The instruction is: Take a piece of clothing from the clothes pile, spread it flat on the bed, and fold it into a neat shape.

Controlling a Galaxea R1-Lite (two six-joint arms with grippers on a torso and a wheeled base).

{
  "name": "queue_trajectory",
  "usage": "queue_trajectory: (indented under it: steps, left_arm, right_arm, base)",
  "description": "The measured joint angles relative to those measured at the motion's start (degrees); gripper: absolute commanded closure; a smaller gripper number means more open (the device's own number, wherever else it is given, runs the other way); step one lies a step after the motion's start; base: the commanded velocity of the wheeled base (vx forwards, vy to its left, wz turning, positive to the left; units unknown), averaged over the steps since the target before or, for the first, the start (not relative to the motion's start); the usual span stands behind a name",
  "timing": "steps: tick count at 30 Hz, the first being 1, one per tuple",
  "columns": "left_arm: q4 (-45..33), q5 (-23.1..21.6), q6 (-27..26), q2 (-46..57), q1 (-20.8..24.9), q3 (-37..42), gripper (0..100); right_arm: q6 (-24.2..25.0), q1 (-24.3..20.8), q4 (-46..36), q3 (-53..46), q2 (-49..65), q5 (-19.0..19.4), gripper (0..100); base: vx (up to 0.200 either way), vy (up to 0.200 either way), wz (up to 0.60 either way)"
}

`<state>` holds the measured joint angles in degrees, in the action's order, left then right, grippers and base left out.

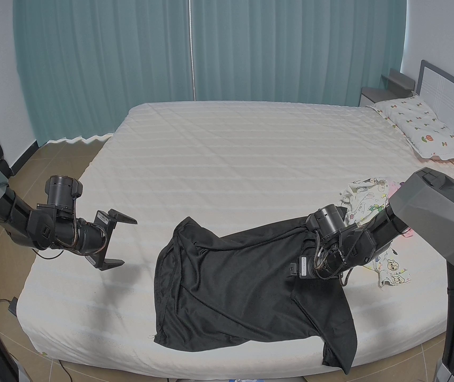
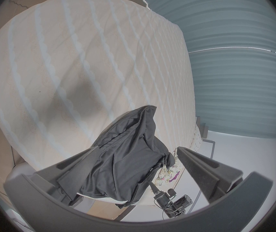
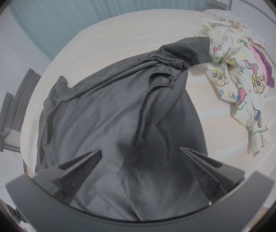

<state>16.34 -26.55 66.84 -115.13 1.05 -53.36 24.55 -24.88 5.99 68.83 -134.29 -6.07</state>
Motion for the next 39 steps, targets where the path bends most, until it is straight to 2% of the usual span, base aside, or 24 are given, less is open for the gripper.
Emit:
queue_trajectory:
  steps: [7,12,20,26,27,32,36,39]
  left_arm:
    - [0.02,0.0,0.0,-0.09,0.0,-0.22,0]
    - [0.0,0.04,0.02,-0.22,0.0,-0.22,0]
    - [0.0,0.11,0.02,-0.39,0.0,-0.26,0]
    - [0.0,0.09,0.02,-0.48,0.0,-0.26,0]
    - [-0.02,0.11,0.05,-0.48,0.0,-0.26,0]
    - [0.0,0.09,0.13,-0.5,0.0,-0.28,0]
    - [0.0,0.09,0.27,-0.52,0.0,-0.28,0]
    - [-0.02,0.11,0.4,-0.59,0.0,-0.24,0]
  right_arm:
    - [-2.17,-1.41,-1.21,1.01,-1.62,-1.26,100]
    - [-4.24,-1.0,-4.95,0.11,-1.23,-2.66,100]
    - [-5.47,2.26,-5.77,-3.58,3.54,-2.33,100]
    - [-8.28,6.17,-4.32,-8.67,8.27,-0.02,100]
    - [-8.44,6.52,-3.28,-9.11,8.79,0.63,0]
    - [-7.05,4.9,1.43,-8.8,8.79,1.34,0]
    - [-2.0,2.34,2.99,-5.41,6.31,0.57,0]
    - [2.33,-0.28,3.04,-0.48,2.9,-1.95,0]
  base:
    - [0.0,0.0,0.0]
    - [0.0,0.0,0.0]
    - [0.0,0.0,0.0]
    - [0.0,0.0,0.0]
    - [0.0,0.0,0.0]
    - [0.0,0.0,0.0]
    - [0.0,0.0,0.0]
    - [0.0,0.0,0.0]
